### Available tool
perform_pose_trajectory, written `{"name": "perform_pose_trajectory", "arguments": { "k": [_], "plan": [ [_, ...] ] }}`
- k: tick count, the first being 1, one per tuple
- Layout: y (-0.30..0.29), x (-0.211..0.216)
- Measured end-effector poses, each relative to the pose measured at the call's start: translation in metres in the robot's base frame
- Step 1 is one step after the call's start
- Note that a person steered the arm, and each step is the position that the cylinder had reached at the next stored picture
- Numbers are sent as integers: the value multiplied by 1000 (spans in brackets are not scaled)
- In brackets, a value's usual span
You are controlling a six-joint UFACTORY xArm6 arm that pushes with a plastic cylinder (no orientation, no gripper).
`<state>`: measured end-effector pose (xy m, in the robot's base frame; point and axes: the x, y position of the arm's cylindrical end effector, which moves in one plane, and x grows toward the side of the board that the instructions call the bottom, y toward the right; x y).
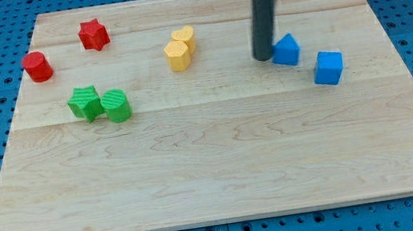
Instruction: Push the yellow blocks to the top left corner of the board
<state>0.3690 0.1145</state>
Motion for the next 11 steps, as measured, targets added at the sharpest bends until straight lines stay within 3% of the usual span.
{"name": "perform_pose_trajectory", "arguments": {
  "k": [2, 3, 6, 8, 9, 10, 11],
  "plan": [
    [24, 1],
    [-31, 6],
    [-197, -73],
    [-160, -88],
    [-246, -92],
    [-280, -91],
    [-217, -89]
  ]
}}
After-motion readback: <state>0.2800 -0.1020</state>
